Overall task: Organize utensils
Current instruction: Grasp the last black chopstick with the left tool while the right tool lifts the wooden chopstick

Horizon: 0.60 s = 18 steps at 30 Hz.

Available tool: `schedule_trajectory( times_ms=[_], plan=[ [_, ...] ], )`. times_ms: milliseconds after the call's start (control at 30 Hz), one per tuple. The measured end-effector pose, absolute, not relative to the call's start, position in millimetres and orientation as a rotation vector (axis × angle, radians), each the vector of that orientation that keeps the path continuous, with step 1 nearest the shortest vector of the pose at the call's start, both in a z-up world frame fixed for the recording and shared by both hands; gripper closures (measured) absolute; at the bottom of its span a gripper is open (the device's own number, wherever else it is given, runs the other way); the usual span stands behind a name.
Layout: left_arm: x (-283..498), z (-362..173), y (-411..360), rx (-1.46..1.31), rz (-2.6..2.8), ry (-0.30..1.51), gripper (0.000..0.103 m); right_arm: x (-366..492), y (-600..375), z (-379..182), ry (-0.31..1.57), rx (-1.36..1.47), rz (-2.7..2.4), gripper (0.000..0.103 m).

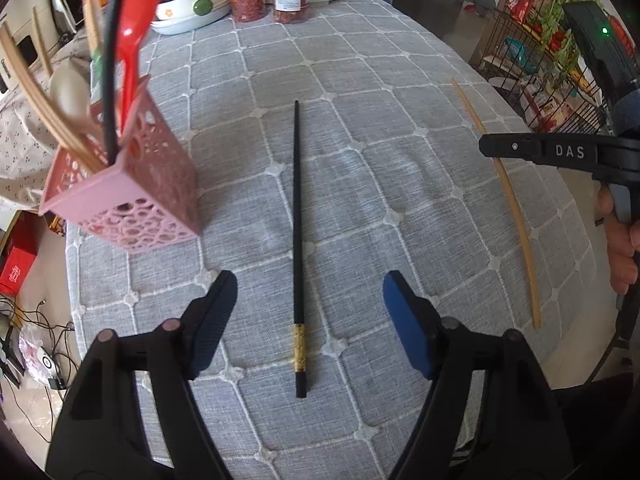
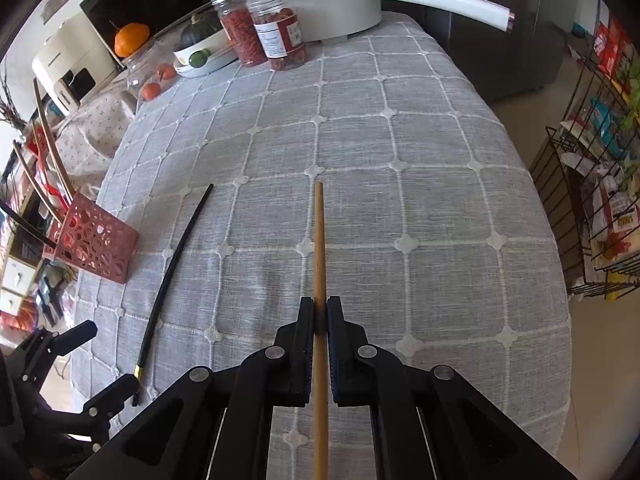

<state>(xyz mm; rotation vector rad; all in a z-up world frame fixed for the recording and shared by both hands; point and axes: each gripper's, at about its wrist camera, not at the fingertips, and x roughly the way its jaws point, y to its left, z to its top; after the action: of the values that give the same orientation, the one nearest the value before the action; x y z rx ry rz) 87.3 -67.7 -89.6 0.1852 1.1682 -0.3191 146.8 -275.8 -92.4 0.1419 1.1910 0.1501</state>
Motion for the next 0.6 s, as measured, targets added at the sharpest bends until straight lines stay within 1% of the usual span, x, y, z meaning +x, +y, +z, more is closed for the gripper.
schedule_trajectory(
  times_ms=[100, 233, 300, 367, 533, 567, 600],
  plan=[
    [105.0, -95.0, -81.5, 0.204, -0.291, 1.181, 0.048, 148.0, -291.0, -92.4, 1.196, 0.18, 0.159, 0.097],
    [131.6, -102.3, -99.1, 0.248, -0.232, 1.181, 0.053, 148.8, -304.7, -94.4, 1.203, 0.229, 0.175, 0.097],
    [144.5, -107.1, -104.9, 0.258, -0.205, 1.185, 0.058, 151.2, -301.7, -96.4, 1.21, 0.235, 0.187, 0.097],
    [154.9, -112.8, -108.8, 0.269, -0.177, 1.191, 0.06, 152.9, -296.4, -98.6, 1.214, 0.231, 0.2, 0.097],
    [169.6, -123.9, -105.8, 0.273, -0.139, 1.174, 0.061, 153.3, -290.5, -98.3, 1.214, 0.231, 0.225, 0.097],
    [171.3, -124.0, -105.3, 0.262, -0.143, 1.184, 0.064, 153.2, -290.6, -98.7, 1.214, 0.233, 0.227, 0.097],
    [172.2, -123.2, -104.0, 0.237, -0.152, 1.186, 0.07, 153.3, -290.5, -99.2, 1.216, 0.233, 0.227, 0.097]
  ],
)
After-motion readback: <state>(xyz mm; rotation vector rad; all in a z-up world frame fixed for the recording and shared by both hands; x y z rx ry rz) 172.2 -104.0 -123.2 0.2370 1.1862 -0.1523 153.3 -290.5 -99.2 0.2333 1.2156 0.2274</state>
